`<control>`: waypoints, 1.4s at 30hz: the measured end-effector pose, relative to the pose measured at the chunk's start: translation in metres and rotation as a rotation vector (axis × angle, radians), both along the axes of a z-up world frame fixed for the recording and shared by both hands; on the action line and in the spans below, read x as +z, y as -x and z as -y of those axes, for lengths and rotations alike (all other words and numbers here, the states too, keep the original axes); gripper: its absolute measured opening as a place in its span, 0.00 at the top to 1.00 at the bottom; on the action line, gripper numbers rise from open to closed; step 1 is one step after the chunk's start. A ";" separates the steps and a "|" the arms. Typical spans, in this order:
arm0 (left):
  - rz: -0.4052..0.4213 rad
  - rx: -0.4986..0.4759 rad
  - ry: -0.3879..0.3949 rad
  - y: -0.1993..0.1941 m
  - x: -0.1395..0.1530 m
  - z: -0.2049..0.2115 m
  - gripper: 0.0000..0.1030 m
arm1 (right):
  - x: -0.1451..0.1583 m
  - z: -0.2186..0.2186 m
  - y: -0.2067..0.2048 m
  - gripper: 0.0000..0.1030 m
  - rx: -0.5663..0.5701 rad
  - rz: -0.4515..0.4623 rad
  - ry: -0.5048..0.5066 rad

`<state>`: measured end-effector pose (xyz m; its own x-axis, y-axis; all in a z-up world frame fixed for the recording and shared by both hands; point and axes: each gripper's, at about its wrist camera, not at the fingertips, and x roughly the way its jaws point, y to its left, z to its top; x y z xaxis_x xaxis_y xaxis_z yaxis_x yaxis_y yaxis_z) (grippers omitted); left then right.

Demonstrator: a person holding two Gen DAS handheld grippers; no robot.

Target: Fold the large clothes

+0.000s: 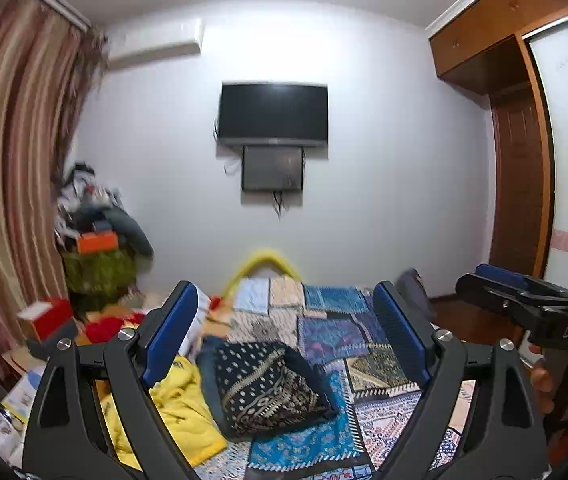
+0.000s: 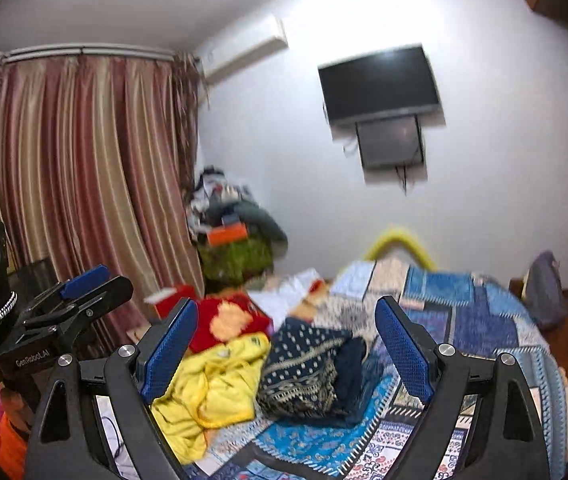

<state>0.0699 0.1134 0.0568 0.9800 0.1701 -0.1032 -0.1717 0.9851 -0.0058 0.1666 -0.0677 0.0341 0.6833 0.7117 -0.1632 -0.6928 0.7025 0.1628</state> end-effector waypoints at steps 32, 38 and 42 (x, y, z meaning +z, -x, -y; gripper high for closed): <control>0.004 0.005 0.003 0.036 -0.021 0.029 0.12 | -0.012 0.030 0.070 0.14 -0.020 0.042 -0.004; -0.005 0.013 0.000 0.033 -0.023 0.028 0.06 | -0.012 0.028 0.067 0.13 -0.024 0.037 0.003; -0.012 0.016 0.007 0.032 -0.025 0.028 0.02 | -0.014 0.028 0.066 0.04 -0.050 0.037 0.004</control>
<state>0.0381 0.0853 0.0321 0.9759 0.1849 -0.1160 -0.1874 0.9822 -0.0106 0.1008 -0.0954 0.0201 0.7236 0.6758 -0.1402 -0.6622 0.7371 0.1349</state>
